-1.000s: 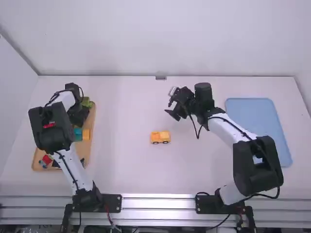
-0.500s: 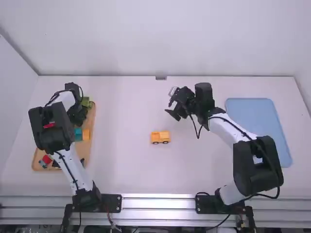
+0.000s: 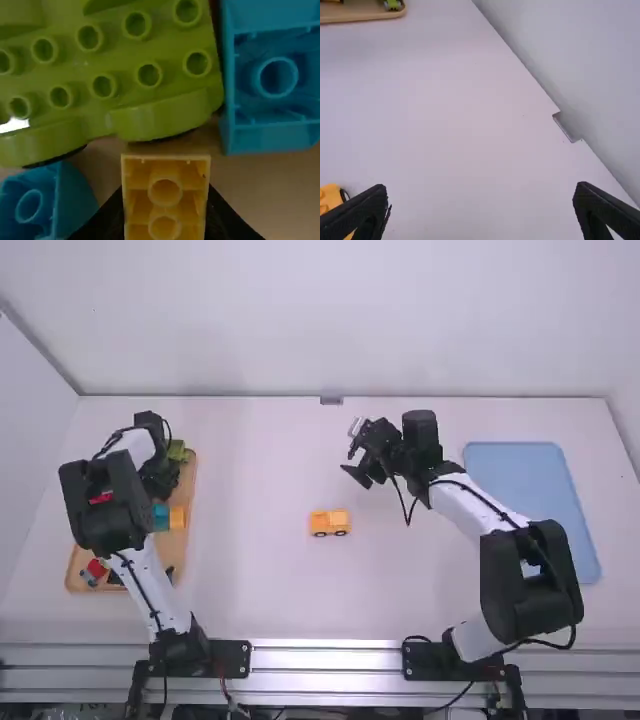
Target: Assemble lego blocks to make yellow taxi
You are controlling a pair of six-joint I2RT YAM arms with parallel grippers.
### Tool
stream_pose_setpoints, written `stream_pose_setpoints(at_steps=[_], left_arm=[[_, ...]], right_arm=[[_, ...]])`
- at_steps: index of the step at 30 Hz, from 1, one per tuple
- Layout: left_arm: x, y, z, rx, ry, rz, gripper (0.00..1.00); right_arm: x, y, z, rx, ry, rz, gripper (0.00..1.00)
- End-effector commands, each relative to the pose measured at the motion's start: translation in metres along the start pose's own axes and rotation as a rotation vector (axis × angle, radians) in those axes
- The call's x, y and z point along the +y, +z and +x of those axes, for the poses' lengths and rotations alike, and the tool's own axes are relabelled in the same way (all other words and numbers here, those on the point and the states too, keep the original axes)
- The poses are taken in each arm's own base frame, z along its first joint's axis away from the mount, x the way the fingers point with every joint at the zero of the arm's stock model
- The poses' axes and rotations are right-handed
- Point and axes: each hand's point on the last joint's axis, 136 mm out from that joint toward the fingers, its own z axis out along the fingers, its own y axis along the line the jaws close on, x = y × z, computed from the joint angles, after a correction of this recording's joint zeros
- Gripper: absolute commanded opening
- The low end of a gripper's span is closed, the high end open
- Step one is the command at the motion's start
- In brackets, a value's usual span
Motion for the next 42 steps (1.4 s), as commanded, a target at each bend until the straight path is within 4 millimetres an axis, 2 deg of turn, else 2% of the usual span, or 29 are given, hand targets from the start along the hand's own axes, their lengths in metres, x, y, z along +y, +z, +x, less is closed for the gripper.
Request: stream_pose_setpoints(at_steps=[1,8,10,12,15,18,21,26,28,29,30,32,33,35,39,40,42], left_arm=[[-0.005,-0.016,-0.015,-0.041,-0.012,0.0,0.18],[-0.008,-0.079,-0.036,-0.105,0.045,0.046,0.17],[-0.012,-0.101,-0.036,-0.1,0.089,0.104,0.17],[-0.014,-0.115,-0.034,-0.097,0.122,0.15,0.16],[-0.008,-0.136,-0.036,-0.13,0.154,0.19,0.13],[-0.006,-0.152,-0.028,-0.162,0.207,0.243,0.13],[-0.013,-0.167,-0.01,-0.178,0.31,0.357,0.13],[-0.038,-0.202,0.045,-0.182,0.602,0.713,0.15],[-0.047,-0.223,0.084,-0.18,0.802,0.942,0.15],[-0.048,-0.226,0.09,-0.179,0.831,0.975,0.15],[-0.048,-0.239,0.116,-0.172,0.947,1.114,0.16],[-0.044,-0.258,0.155,-0.159,1.111,1.33,0.18],[-0.043,-0.262,0.163,-0.155,1.143,1.379,0.19],[-0.035,-0.278,0.196,-0.137,1.254,1.578,0.2],[-0.031,-0.285,0.227,-0.133,1.317,1.719,0.19],[-0.031,-0.285,0.229,-0.133,1.319,1.722,0.19],[-0.03,-0.287,0.246,-0.131,1.384,1.771,0.19]], right_arm=[[0.0,0.001,-0.004,-0.006,-0.002,-0.003,0.99],[0.0,0.002,-0.005,-0.009,-0.005,-0.002,0.98],[0.0,0.002,-0.005,-0.01,-0.006,-0.001,0.98],[-0.002,0.001,-0.005,-0.012,-0.004,0.002,0.99],[-0.003,0.001,-0.012,-0.04,0.036,0.003,0.98],[-0.001,0.0,-0.025,-0.102,0.081,-0.022,0.99],[0.004,-0.003,-0.043,-0.186,0.092,-0.072,0.99],[0.0,-0.006,-0.064,-0.27,0.121,-0.076,0.99],[-0.001,-0.009,-0.076,-0.313,0.149,-0.081,0.99],[-0.001,-0.01,-0.078,-0.323,0.153,-0.087,0.98],[0.001,-0.013,-0.086,-0.358,0.167,-0.114,0.99],[0.011,-0.021,-0.102,-0.43,0.174,-0.199,0.99],[0.014,-0.023,-0.105,-0.446,0.173,-0.22,0.99],[0.025,-0.025,-0.118,-0.505,0.165,-0.309,0.99],[0.036,-0.021,-0.128,-0.54,0.196,-0.491,0.99],[0.037,-0.021,-0.128,-0.541,0.2,-0.512,0.98],[0.044,-0.022,-0.132,-0.548,0.21,-0.65,0.98]])
